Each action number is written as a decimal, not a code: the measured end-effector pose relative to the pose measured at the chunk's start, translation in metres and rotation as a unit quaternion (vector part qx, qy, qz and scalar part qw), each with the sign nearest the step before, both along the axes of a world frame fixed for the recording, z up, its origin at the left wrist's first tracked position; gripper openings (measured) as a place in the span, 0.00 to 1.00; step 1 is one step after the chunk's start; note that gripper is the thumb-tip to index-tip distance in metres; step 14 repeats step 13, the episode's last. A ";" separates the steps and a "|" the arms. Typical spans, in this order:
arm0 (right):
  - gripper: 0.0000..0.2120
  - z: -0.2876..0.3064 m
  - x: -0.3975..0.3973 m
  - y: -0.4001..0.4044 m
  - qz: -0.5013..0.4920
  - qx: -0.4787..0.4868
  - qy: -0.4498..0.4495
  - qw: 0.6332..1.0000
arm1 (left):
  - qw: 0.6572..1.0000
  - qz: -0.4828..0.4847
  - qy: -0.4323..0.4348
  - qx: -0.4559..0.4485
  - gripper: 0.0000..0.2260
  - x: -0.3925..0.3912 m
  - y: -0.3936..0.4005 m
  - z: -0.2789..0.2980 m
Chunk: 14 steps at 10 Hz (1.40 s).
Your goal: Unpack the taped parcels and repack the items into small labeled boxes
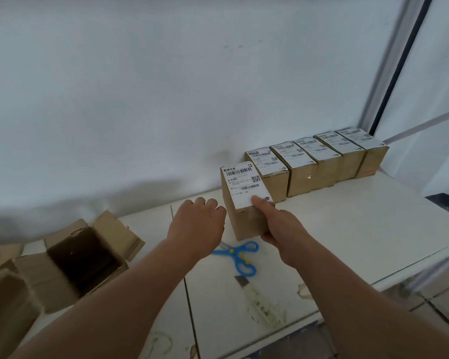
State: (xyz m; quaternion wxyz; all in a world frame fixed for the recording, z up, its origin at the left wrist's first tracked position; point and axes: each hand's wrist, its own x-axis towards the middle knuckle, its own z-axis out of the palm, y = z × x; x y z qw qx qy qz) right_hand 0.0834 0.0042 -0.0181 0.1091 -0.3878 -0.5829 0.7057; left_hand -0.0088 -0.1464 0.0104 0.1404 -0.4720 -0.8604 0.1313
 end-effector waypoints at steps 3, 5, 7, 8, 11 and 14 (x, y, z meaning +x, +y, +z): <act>0.25 -0.022 -0.058 0.034 -0.050 -0.047 -0.001 0.998 | 0.999 0.005 -0.032 0.000 0.13 -0.029 0.039 -0.026; 0.37 -0.036 -0.087 0.044 -0.118 0.002 -0.049 0.992 | 0.999 0.000 -0.047 0.006 0.13 -0.038 0.055 -0.041; 0.47 -0.046 -0.090 0.035 -0.132 -0.040 -0.095 0.986 | 0.998 -0.002 -0.054 0.029 0.13 -0.042 0.062 -0.044; 0.40 -0.045 -0.092 0.037 -0.117 -0.094 -0.052 0.987 | 0.998 0.003 -0.055 0.037 0.12 -0.043 0.065 -0.046; 0.38 -0.044 -0.117 0.046 -0.142 -0.088 -0.011 0.986 | 0.998 0.006 -0.056 0.017 0.13 -0.046 0.069 -0.045; 0.41 -0.043 -0.114 0.043 -0.152 -0.042 -0.038 0.987 | 0.997 0.000 -0.058 0.040 0.13 -0.052 0.067 -0.043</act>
